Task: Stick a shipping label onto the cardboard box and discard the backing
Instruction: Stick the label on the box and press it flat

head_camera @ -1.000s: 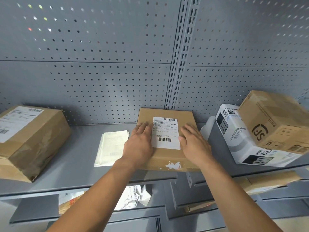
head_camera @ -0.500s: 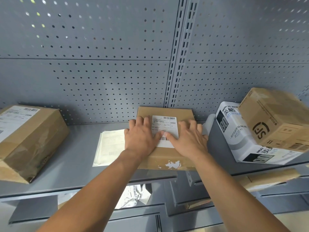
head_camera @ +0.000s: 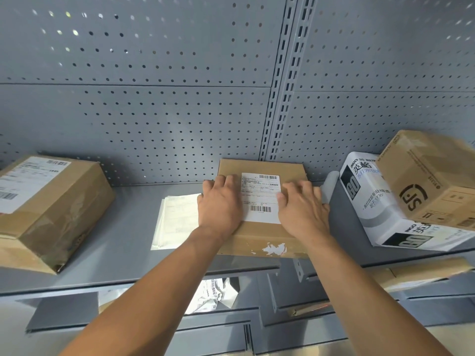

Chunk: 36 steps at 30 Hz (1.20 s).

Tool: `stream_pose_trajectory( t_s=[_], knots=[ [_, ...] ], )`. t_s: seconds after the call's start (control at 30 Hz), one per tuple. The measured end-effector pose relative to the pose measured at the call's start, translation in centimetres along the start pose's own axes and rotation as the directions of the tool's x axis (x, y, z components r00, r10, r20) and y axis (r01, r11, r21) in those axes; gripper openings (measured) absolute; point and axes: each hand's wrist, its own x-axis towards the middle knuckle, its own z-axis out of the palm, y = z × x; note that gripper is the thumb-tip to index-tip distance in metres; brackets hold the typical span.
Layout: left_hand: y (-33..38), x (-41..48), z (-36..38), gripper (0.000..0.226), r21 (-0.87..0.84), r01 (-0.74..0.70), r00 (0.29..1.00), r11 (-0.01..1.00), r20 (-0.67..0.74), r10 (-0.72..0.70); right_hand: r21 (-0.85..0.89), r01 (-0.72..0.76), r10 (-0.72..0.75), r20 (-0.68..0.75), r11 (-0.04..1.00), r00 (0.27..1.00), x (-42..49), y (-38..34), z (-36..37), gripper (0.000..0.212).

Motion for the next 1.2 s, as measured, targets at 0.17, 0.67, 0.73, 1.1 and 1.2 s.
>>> stream_pose_trajectory(
  t_s=[0.17,0.67,0.73,1.1,1.2],
  knots=[
    [0.3,0.0,0.0,0.067,0.065,-0.002,0.998,0.998,0.064,-0.002,-0.065,-0.008,0.010,0.033,0.998,0.999,-0.2,-0.5,-0.1,0.091],
    [-0.1,-0.2,-0.1,0.032,0.054,-0.042,0.997,0.998,0.060,0.038,0.001,0.010,-0.010,-0.021,1.000,1.000,-0.5,0.2,-0.1,0.038],
    [-0.2,-0.3,-0.3,0.039,0.114,-0.077,0.995,0.991,0.069,0.070,-0.080,0.021,-0.024,-0.034,0.997,0.999,-0.2,0.0,-0.4,0.035],
    [1.6,2.1,1.0,0.062,0.209,0.014,0.999,0.978,0.040,-0.023,-0.110,0.002,0.003,0.051,0.994,0.999,2.2,-0.7,0.1,0.084],
    [1.3,2.2,1.1,0.059,0.168,0.042,0.998,0.985,0.045,-0.050,-0.078,0.001,0.003,0.043,0.997,0.999,2.2,-0.6,0.1,0.064]
  ],
)
